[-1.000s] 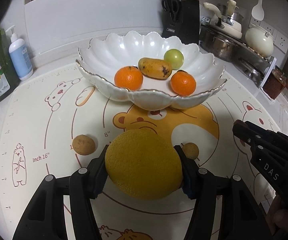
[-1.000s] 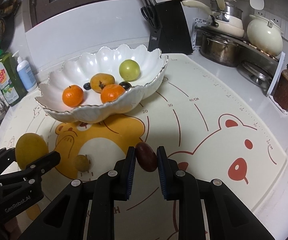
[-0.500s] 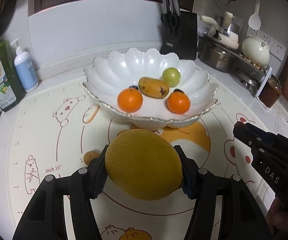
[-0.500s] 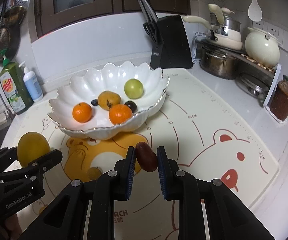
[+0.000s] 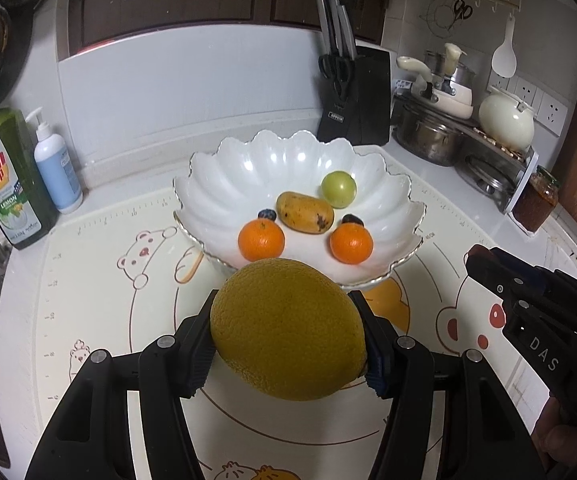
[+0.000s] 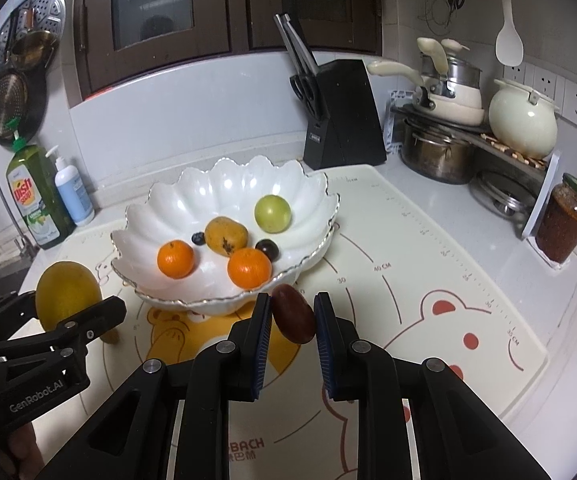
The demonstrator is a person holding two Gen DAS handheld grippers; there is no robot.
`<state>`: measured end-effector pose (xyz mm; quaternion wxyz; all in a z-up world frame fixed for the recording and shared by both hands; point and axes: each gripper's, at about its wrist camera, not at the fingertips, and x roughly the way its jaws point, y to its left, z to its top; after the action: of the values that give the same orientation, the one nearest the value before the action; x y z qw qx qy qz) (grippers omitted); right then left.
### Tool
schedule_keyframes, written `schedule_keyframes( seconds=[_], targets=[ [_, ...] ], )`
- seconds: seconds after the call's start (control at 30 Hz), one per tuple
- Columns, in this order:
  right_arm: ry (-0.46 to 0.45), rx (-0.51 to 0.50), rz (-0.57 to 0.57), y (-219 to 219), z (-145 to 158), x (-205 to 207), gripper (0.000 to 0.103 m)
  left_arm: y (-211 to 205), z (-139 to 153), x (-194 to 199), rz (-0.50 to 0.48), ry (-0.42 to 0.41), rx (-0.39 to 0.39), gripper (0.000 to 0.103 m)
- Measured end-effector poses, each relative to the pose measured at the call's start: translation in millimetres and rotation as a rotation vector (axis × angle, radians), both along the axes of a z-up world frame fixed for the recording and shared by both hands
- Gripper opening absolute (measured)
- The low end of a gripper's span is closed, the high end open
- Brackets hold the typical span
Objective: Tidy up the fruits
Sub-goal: 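Lift the reddish date and pomelo and carry both over the white bowl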
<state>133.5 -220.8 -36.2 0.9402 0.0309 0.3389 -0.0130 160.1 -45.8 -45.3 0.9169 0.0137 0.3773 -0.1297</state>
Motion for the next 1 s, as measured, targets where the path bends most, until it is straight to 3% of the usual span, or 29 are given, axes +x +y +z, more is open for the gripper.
schedule_keyframes(
  seconds=[0.53, 1.0],
  targets=[
    [-0.055, -0.006, 0.002, -1, 28, 10, 0.023, -4, 28, 15, -0.005, -0.039, -0.002, 0.060],
    [-0.077, -0.017, 0.016, 0, 37, 32, 0.023, -1, 31, 39, 0.004, -0.040, -0.002, 0.060]
  ],
)
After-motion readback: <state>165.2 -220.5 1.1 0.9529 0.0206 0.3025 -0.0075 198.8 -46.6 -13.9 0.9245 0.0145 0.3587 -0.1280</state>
